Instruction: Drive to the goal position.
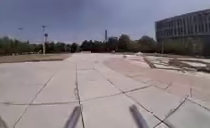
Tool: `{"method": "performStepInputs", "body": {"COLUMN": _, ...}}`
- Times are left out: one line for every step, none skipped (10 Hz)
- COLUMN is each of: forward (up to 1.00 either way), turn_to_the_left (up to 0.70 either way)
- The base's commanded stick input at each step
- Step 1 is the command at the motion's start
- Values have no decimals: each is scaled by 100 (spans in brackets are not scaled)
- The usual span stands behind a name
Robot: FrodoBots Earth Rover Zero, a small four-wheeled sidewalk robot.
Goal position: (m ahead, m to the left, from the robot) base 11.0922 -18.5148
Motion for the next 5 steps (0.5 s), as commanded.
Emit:
{"method": "performStepInputs", "body": {"forward": 0, "turn_to_the_left": -70}}
{"method": "performStepInputs", "body": {"forward": 0, "turn_to_the_left": -70}}
{"method": "performStepInputs", "body": {"forward": 0, "turn_to_the_left": -70}}
{"method": "performStepInputs", "body": {"forward": 0, "turn_to_the_left": -70}}
{"method": "performStepInputs", "body": {"forward": 0, "turn_to_the_left": -70}}
